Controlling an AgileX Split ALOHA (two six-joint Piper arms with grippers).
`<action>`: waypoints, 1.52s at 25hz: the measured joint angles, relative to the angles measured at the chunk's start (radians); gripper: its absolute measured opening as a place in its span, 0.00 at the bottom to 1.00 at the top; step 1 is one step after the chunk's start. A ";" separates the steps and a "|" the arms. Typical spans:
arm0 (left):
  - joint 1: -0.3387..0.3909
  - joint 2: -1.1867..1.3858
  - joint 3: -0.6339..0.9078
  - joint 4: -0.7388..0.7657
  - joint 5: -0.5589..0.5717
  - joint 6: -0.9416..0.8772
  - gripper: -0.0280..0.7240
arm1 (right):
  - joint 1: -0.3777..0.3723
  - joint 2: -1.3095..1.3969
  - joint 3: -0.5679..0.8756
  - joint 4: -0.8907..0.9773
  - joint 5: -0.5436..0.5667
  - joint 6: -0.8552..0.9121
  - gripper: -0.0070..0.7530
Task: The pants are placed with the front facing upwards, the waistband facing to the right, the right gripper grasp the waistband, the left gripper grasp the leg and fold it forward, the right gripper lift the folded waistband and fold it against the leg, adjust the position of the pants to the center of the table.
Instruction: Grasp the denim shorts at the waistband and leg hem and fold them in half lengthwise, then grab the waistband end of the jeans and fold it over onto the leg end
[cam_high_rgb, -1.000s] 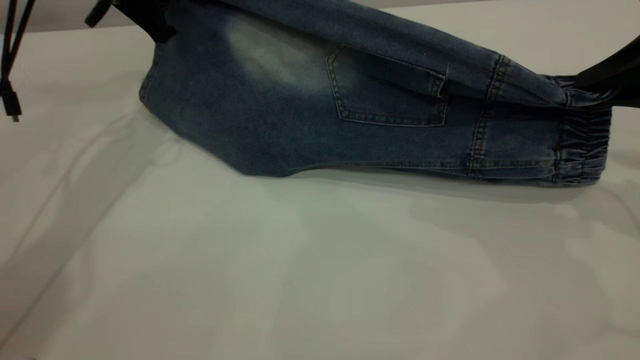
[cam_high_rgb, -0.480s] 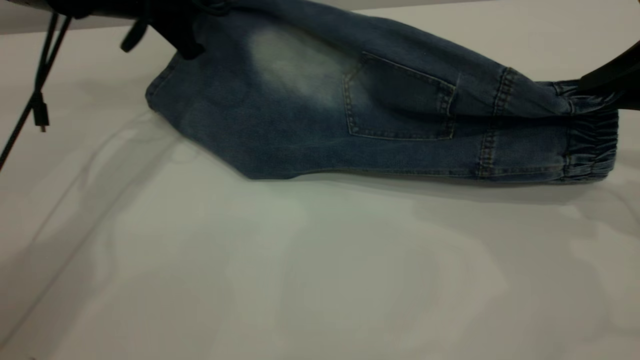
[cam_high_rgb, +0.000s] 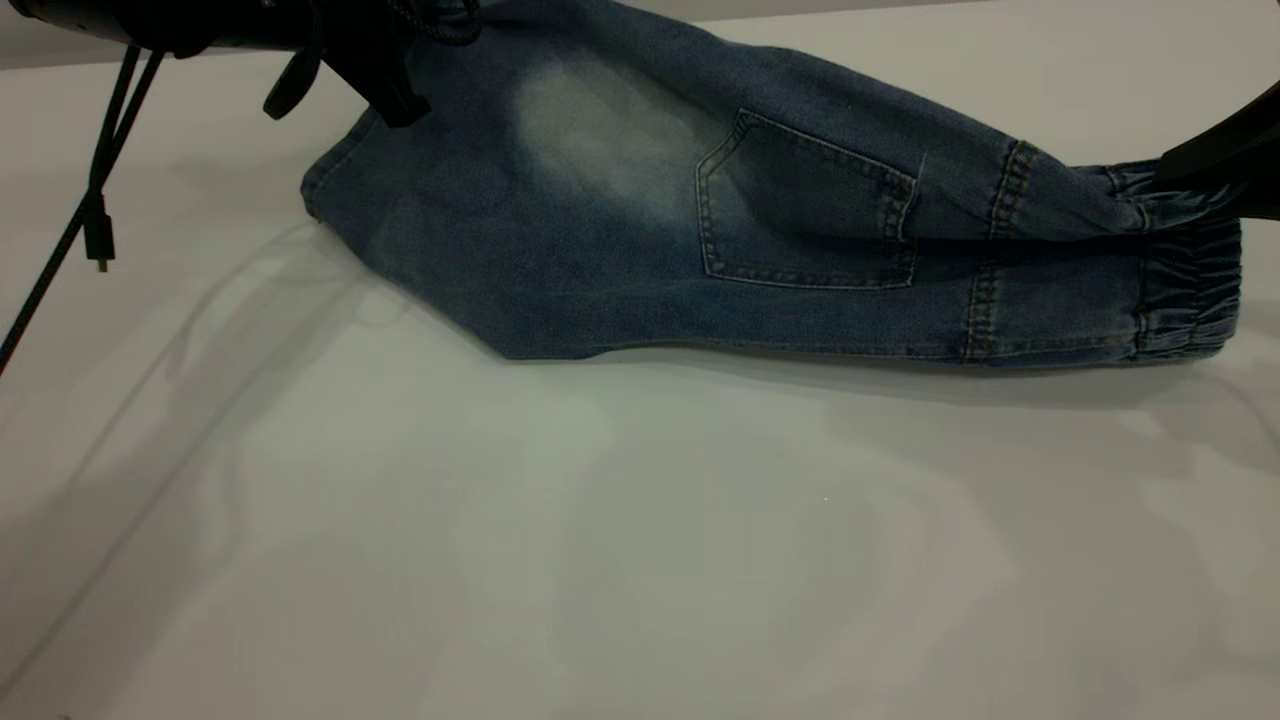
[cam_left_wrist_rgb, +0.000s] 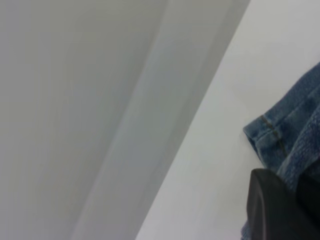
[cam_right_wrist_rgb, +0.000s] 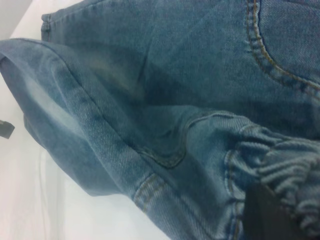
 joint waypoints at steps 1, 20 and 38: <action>0.000 0.000 0.000 0.000 0.000 0.000 0.18 | 0.000 0.000 0.000 0.001 0.000 0.000 0.07; 0.000 -0.001 0.000 0.001 -0.041 -0.002 0.39 | 0.000 0.000 -0.030 0.003 0.002 0.039 0.66; 0.000 -0.087 0.001 0.001 0.436 -0.299 0.39 | 0.000 0.000 0.119 -0.162 -0.064 0.229 0.71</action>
